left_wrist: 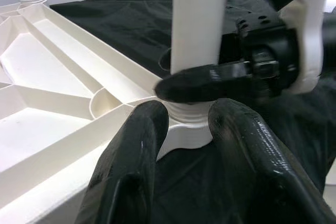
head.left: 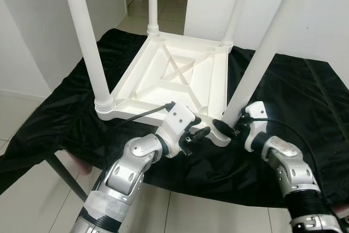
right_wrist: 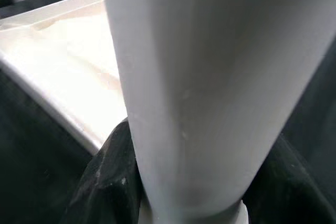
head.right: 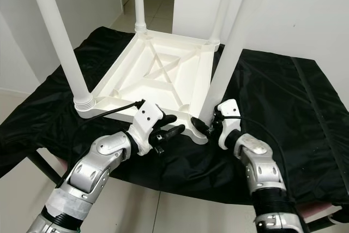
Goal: Building children table
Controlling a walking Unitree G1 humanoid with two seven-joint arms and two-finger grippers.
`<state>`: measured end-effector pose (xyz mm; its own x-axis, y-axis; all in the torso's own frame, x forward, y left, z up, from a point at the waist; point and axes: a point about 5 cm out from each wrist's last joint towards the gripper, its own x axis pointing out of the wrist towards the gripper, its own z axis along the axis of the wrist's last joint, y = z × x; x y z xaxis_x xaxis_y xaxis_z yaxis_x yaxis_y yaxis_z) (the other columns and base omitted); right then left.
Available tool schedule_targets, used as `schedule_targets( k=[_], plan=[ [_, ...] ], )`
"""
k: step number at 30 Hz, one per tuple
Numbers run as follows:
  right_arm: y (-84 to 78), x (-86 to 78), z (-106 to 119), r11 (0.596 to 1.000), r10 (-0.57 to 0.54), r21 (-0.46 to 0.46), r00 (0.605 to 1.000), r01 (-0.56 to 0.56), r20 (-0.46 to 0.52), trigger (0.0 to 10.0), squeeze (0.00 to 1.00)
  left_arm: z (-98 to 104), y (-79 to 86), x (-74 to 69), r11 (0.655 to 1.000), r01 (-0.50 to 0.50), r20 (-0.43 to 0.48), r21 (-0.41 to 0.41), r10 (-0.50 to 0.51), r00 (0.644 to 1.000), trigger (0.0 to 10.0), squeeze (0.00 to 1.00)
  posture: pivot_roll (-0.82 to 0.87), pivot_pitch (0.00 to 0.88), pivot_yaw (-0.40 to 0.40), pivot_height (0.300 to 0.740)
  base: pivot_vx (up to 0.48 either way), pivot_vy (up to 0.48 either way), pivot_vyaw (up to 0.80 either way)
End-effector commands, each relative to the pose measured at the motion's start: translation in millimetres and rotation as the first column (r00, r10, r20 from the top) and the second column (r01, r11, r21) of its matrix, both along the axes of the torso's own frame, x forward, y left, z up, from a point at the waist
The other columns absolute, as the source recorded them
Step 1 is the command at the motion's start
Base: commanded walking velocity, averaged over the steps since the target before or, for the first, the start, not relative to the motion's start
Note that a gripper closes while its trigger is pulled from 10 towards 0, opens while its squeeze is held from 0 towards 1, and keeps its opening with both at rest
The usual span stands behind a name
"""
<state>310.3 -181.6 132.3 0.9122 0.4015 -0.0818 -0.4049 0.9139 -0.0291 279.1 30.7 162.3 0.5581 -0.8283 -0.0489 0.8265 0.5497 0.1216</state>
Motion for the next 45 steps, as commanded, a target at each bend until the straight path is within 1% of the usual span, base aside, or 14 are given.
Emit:
schedule_targets(
  k=[1,6,10,11,17,20,21,22,29,30,31,34,37,45],
  plan=[
    [-5.7,-2.1,-6.7,0.997,-0.08,0.009,0.996,0.081,-0.044,10.0,0.0,-1.6,2.2,0.0,0.999,-0.035,-0.01,0.001,0.035,0.999,10.0,0.0,-0.01,0.004,-0.066,0.74,0.0,0.0,0.0],
    [3.0,-5.6,-4.3,0.981,-0.185,0.052,0.982,0.187,-0.049,10.0,0.0,-1.8,2.8,-0.1,0.999,-0.035,-0.012,0.003,0.035,0.999,10.0,0.0,-0.01,0.004,-0.065,0.74,0.0,0.0,0.0],
    [12.3,-11.7,-3.6,0.907,-0.401,0.108,0.913,0.408,-0.076,10.0,0.0,-2.3,2.6,-0.8,1.0,-0.03,-0.014,0.006,0.03,0.999,10.0,0.0,-0.01,0.005,-0.067,0.74,0.0,0.0,0.0],
    [17.2,-16.0,-4.4,0.854,-0.504,0.103,0.86,0.51,-0.077,10.0,0.0,-2.4,2.7,-1.0,1.0,-0.03,-0.015,0.006,0.03,0.999,10.0,0.0,-0.01,0.005,-0.067,0.74,0.0,0.0,0.0],
    [36.0,-22.8,-0.3,0.78,-0.607,0.137,0.791,0.611,-0.072,10.0,0.0,-2.5,2.7,-1.7,0.999,-0.035,-0.016,0.003,0.035,0.999,10.0,0.0,-0.01,0.003,-0.074,0.74,0.0,0.0,0.0],
    [39.4,-23.1,1.4,0.786,-0.594,0.156,0.801,0.598,-0.077,10.0,0.0,-2.4,2.4,-2.0,0.999,-0.035,-0.017,0.002,0.035,0.999,10.0,0.0,-0.01,0.002,-0.074,0.74,0.0,0.0,0.0],
    [39.6,-23.2,3.5,0.792,-0.583,0.169,0.809,0.587,-0.078,10.0,0.07,-2.4,2.2,-2.2,0.999,-0.035,-0.019,0.0,0.035,0.999,10.0,0.0,-0.01,0.004,-0.072,0.74,0.0,0.0,0.0],
    [38.3,-23.2,5.9,0.801,-0.566,0.187,0.821,0.569,-0.073,10.0,1.0,-2.9,1.9,-2.8,0.999,-0.034,-0.02,0.0,0.034,0.999,10.0,0.0,-0.01,0.004,-0.072,0.74,0.0,0.0,0.0],
    [34.2,-22.8,12.1,0.83,-0.516,0.218,0.855,0.513,-0.05,10.0,1.0,-3.8,1.0,-3.6,1.0,-0.03,-0.022,-0.001,0.03,0.999,10.0,0.0,-0.02,0.004,-0.065,0.74,0.0,0.0,0.0],
    [31.4,-21.9,12.6,0.864,-0.459,0.213,0.888,0.456,-0.036,10.0,1.0,-3.3,0.2,-3.4,1.0,-0.028,-0.022,-0.003,0.028,0.999,10.0,0.0,-0.03,0.001,-0.06,0.74,0.0,0.0,0.0],
    [27.7,-20.6,12.1,0.907,-0.38,0.19,0.925,0.375,-0.014,10.0,0.0,-2.5,-0.7,-3.1,1.0,-0.023,-0.021,-0.004,0.023,1.0,10.0,0.0,-0.03,0.003,-0.058,0.74,0.0,0.0,0.0],
    [23.4,-19.7,10.3,0.945,-0.287,0.162,0.958,0.284,-0.006,10.0,0.0,-1.9,-1.4,-2.9,1.0,-0.017,-0.019,-0.004,0.017,1.0,10.0,0.0,-0.04,0.006,-0.054,0.74,0.0,0.0,0.0],
    [7.7,-17.1,9.5,0.996,-0.082,0.04,0.995,0.081,0.048,10.0,0.0,-0.7,-1.9,-2.2,1.0,-0.009,-0.018,-0.004,0.009,1.0,10.0,0.0,-0.04,0.004,-0.047,0.74,0.0,0.0,0.0],
    [-9.7,0.3,8.0,0.994,0.096,-0.054,0.995,-0.095,0.014,10.0,0.0,0.6,-2.8,-1.5,1.0,0.005,-0.012,0.002,-0.005,1.0,10.0,0.0,-0.04,0.0,-0.033,0.74,0.0,0.0,0.0]
  ],
)
